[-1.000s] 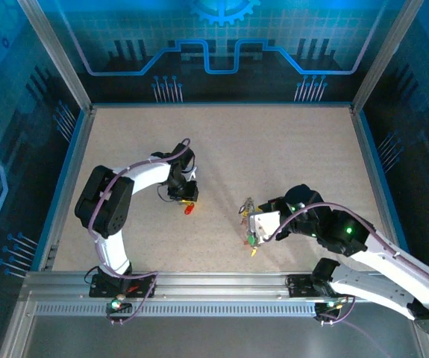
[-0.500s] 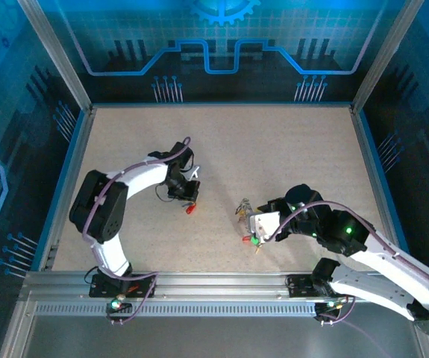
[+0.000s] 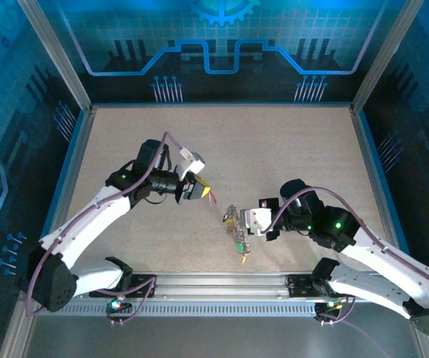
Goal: Put the keys on the keyring
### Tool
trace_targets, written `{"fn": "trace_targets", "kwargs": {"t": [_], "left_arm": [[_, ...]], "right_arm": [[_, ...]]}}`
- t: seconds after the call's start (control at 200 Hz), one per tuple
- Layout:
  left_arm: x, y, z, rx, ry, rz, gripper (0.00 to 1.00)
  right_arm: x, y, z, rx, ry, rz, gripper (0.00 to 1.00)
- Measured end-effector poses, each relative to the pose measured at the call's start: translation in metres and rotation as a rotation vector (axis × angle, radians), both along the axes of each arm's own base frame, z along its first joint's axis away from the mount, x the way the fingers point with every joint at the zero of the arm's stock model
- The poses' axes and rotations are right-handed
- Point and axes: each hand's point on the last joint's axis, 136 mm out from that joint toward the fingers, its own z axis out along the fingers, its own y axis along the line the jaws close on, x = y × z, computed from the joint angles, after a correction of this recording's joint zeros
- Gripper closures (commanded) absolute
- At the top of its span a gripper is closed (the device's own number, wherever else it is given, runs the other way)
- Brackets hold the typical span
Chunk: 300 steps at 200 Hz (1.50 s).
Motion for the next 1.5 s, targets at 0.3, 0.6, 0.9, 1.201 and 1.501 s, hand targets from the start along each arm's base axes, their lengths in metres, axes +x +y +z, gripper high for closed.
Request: {"fn": "trace_targets", "kwargs": {"t": [0.3, 0.6, 0.9, 1.201, 1.501], "left_arm": [[-0.057, -0.017, 0.025, -0.110, -0.265, -0.280, 1.00], [-0.072, -0.022, 0.032, -0.138, -0.382, -0.371, 1.00], [-0.089, -0.032, 0.029, -0.136, -0.437, -0.456, 1.00], [-0.090, -0.037, 0.021, -0.111, -0.453, -0.473, 1.00], [-0.093, -0.039, 0.015, -0.077, -0.508, -0.499, 1.00]], "right_arm": [[-0.005, 0.015, 0.003, 0.107, 0.081, 0.037, 1.00], [-0.008, 0.020, 0.016, 0.188, 0.119, 0.072, 1.00], [-0.008, 0.023, 0.013, 0.189, 0.142, 0.073, 1.00], [-0.008, 0.028, 0.003, 0.169, 0.195, 0.078, 1.00], [-0.014, 0.030, 0.002, 0.173, 0.227, 0.109, 1.00]]}}
